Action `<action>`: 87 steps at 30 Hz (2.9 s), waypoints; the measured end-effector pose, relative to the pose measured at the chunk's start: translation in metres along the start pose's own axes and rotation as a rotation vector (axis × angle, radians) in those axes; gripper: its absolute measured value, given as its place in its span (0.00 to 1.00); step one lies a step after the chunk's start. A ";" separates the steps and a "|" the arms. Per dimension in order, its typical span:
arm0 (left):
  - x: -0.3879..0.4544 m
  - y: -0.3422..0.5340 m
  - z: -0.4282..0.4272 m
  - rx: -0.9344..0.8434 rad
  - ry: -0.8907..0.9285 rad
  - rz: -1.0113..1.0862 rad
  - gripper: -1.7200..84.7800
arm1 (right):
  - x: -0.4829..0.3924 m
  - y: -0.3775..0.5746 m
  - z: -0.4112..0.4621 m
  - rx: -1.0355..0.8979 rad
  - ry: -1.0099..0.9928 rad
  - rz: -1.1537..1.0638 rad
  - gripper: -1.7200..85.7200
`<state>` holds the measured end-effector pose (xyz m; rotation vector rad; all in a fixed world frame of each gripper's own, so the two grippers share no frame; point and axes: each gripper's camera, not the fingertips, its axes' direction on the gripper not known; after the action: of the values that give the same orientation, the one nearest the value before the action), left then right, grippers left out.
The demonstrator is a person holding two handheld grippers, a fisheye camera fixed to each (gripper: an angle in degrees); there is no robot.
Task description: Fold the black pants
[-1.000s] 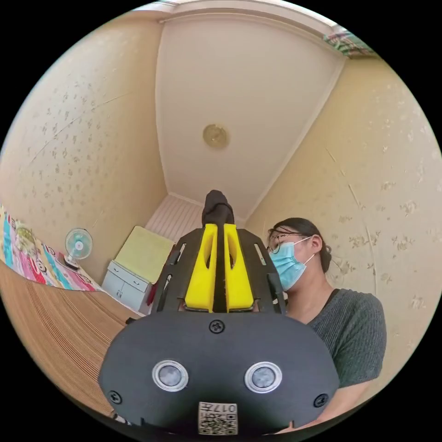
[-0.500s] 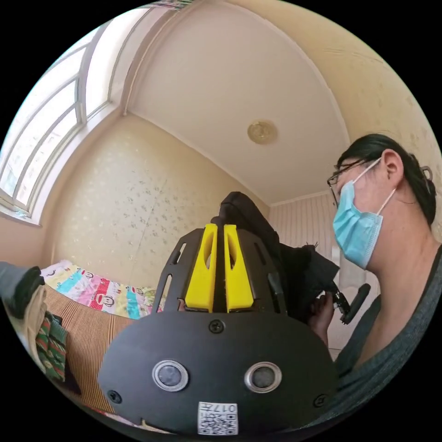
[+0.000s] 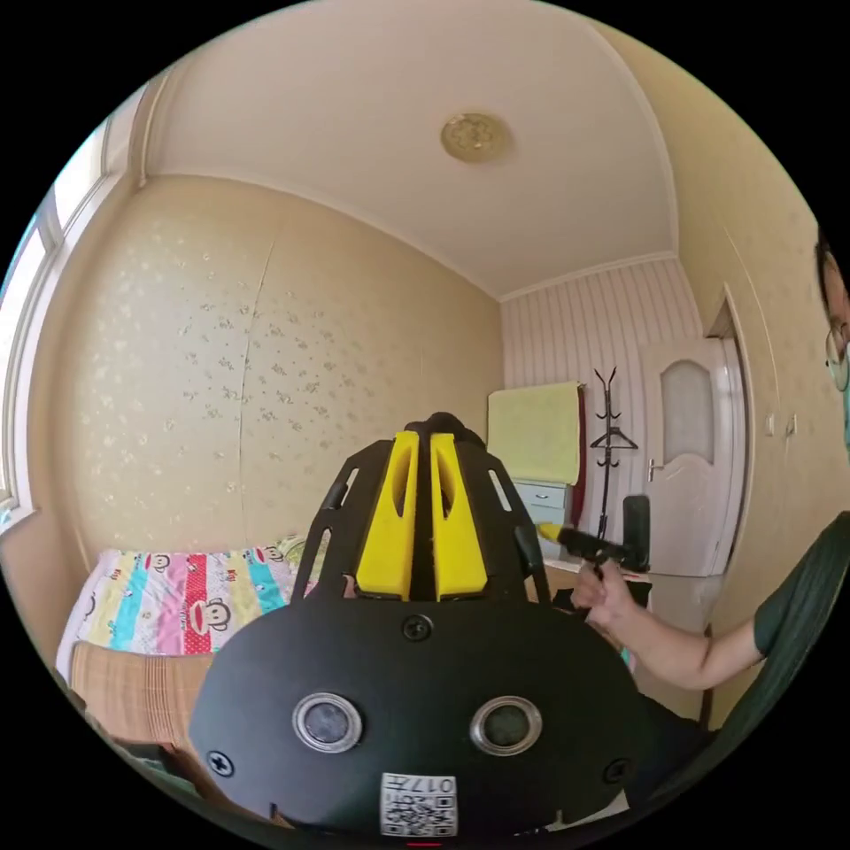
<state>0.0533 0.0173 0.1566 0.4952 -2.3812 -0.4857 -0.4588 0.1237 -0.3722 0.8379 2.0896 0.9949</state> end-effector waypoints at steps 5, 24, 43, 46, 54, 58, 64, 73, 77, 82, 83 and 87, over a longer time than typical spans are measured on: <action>0.018 0.018 -0.064 0.127 0.062 -0.044 0.01 | 0.007 0.148 0.002 -0.149 0.069 0.095 0.12; 0.065 -0.039 -0.272 0.469 0.348 -0.122 0.02 | -0.210 0.080 -0.052 -0.001 -0.425 -0.208 0.11; 0.106 0.040 -0.339 0.502 0.093 -0.143 0.02 | -0.293 0.030 -0.226 0.581 0.254 0.058 0.07; 0.104 0.073 -0.323 0.566 -0.029 -0.169 0.02 | -0.301 0.048 -0.207 0.642 0.377 -0.041 0.07; -0.120 -0.027 -0.080 0.211 -0.117 -0.327 0.05 | -0.095 -0.133 0.022 0.239 0.552 -0.027 0.09; -0.222 -0.018 0.020 -0.121 -0.326 -0.333 0.11 | 0.038 -0.164 0.156 -0.210 0.752 0.031 0.11; -0.248 0.181 0.044 -0.500 -0.148 -0.368 0.12 | 0.072 0.013 0.153 -0.441 0.546 0.086 0.12; -0.144 0.512 0.022 -0.977 0.129 -0.777 0.14 | 0.078 0.345 0.083 -0.936 0.462 0.466 0.15; -0.094 0.565 0.039 -0.996 0.170 -0.919 0.15 | 0.065 0.388 0.071 -1.012 0.475 0.528 0.16; -0.050 0.574 0.073 -1.097 0.041 -0.830 0.11 | 0.050 0.394 0.087 -1.070 0.485 0.548 0.09; -0.044 0.579 0.076 -1.136 0.008 -0.836 0.08 | 0.049 0.396 0.088 -1.077 0.480 0.563 0.09; -0.042 0.578 0.041 -1.119 -0.010 -0.876 0.07 | 0.024 0.408 0.084 -1.045 0.386 0.637 0.07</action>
<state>-0.0728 0.5423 0.3704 0.9204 -1.4017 -1.9952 -0.3014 0.3809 -0.0844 0.7510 1.1966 2.4261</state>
